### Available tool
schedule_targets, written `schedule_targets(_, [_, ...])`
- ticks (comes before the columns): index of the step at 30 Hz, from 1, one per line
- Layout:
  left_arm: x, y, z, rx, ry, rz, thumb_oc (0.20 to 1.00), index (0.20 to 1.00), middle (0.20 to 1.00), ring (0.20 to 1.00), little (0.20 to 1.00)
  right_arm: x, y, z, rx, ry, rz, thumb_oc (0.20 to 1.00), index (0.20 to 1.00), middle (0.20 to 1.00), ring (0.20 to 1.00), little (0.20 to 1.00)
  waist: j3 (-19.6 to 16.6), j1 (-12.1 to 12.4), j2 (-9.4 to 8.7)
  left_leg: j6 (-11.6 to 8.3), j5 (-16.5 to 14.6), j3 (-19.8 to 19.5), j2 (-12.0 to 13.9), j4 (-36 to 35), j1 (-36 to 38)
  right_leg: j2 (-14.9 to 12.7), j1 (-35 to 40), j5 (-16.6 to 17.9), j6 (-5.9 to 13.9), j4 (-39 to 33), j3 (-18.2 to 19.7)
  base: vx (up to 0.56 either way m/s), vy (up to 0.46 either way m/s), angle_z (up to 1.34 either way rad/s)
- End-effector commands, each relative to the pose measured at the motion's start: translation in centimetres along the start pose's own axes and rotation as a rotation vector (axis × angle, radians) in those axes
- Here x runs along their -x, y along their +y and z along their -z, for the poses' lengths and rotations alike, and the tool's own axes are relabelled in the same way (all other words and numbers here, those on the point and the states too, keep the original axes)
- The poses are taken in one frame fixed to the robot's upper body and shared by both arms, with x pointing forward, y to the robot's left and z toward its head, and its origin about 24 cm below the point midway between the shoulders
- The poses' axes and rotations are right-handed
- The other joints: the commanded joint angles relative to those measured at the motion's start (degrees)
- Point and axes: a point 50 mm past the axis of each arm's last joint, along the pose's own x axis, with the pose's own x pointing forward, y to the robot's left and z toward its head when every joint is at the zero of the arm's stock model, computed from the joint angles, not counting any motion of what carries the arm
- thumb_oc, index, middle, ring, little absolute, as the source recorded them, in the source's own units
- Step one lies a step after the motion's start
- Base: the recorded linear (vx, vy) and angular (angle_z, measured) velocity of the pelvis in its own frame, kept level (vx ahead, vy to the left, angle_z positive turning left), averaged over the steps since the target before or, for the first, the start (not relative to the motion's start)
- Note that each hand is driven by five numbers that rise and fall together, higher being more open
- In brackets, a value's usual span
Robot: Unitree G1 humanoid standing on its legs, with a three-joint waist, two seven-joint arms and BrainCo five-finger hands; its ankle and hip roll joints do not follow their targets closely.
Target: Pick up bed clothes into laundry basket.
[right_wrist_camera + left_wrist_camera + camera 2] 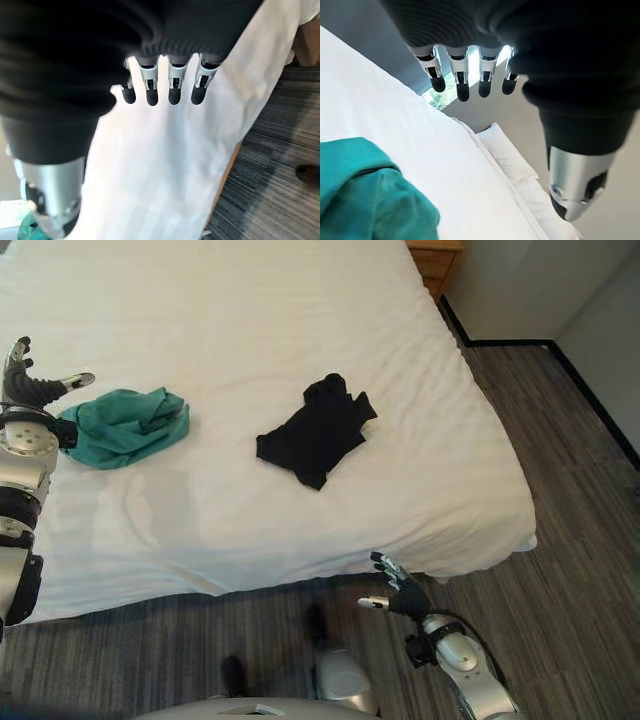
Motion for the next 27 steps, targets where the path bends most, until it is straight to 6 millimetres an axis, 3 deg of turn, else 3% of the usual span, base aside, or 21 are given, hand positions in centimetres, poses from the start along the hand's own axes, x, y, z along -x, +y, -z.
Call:
schedule_targets(1, [-1.8,4.9,-3.8,0.063,-0.066,-0.195,1.000,1.000,1.000,1.000,1.000,-0.8,-0.9,-2.6,0.001,-0.129,0.029,1.000,1.000,1.000,1.000,1.000,2.55,1.39,-0.05,0.73,1.08,-0.31,-1.06,0.71,1.35,-2.47,1.85,-0.56,5.69,0.71,-0.53,0.00,0.000,0.00])
schedule_targets(10, [-1.8,4.4,-3.9,0.039,-0.060,-0.155,1.000,1.000,1.000,1.000,1.000,-1.8,-0.8,-3.9,-0.042,-0.185,0.027,1.000,1.000,1.000,1.000,1.000,4.63,1.59,-0.40,0.62,1.51,-0.97,-1.14,0.71,-1.09,-2.31,-0.31,-0.31,5.52,0.71,-0.13,0.00,-0.001,0.04])
schedule_targets(14, [-2.0,4.8,-4.2,-0.070,-0.072,-0.131,1.000,1.000,1.000,1.000,1.000,-1.9,-1.0,-4.2,-0.052,-0.206,0.041,1.000,1.000,1.000,1.000,1.000,7.26,0.44,-1.32,0.43,2.38,-0.49,-1.01,0.71,-4.45,-1.87,-4.00,0.91,5.55,0.71,0.93,-0.02,-0.011,-0.13])
schedule_targets(21, [-1.8,2.9,-3.5,-0.098,-0.041,-0.066,1.000,1.000,1.000,1.000,1.000,-1.9,-1.0,-4.0,-0.058,-0.200,0.055,1.000,1.000,1.000,1.000,1.000,9.31,-1.22,-2.33,-0.09,3.15,-0.49,-0.99,0.71,-8.56,-1.72,-7.97,1.96,5.71,0.71,1.24,-0.01,-0.006,-0.05])
schedule_targets(22, [-1.7,2.5,-3.4,-0.096,-0.040,-0.045,0.733,0.733,0.733,0.733,0.733,-2.0,-0.9,-4.0,-0.060,-0.198,0.056,1.000,1.000,1.000,1.000,1.000,9.20,-1.28,-2.40,-0.11,3.10,-0.38,-0.98,0.71,-8.64,-1.64,-8.16,1.98,5.74,0.71,1.48,0.00,0.000,0.00])
schedule_targets(23, [-1.7,2.5,-3.3,-0.096,-0.039,-0.044,0.388,0.388,0.388,0.388,0.388,-2.0,-0.9,-3.9,-0.060,-0.197,0.056,1.000,1.000,1.000,1.000,1.000,9.15,-1.24,-2.39,-0.11,3.09,-0.33,-0.98,0.71,-8.65,-1.63,-8.20,1.98,5.74,0.71,1.52,0.00,0.000,0.00])
schedule_targets(24, [-1.5,1.6,-3.5,-0.084,-0.057,-0.011,0.200,0.200,0.200,0.200,0.200,-1.9,-0.8,-3.8,-0.055,-0.193,0.052,1.000,1.000,1.000,1.000,1.000,8.89,-1.28,-2.30,-0.09,2.99,-0.17,-1.00,0.71,-8.37,-1.58,-8.11,1.85,5.75,0.71,1.78,0.00,0.000,0.00])
schedule_targets(27, [-1.3,0.6,-4.4,-0.036,-0.099,0.019,0.200,0.200,0.200,0.200,0.200,-1.7,-0.8,-3.8,-0.043,-0.192,0.045,1.000,1.000,1.000,1.000,1.000,8.69,-1.15,-2.10,-0.08,2.39,-0.13,-0.96,0.71,-7.56,-1.47,-7.48,1.32,5.67,0.71,1.98,0.00,0.000,0.00])
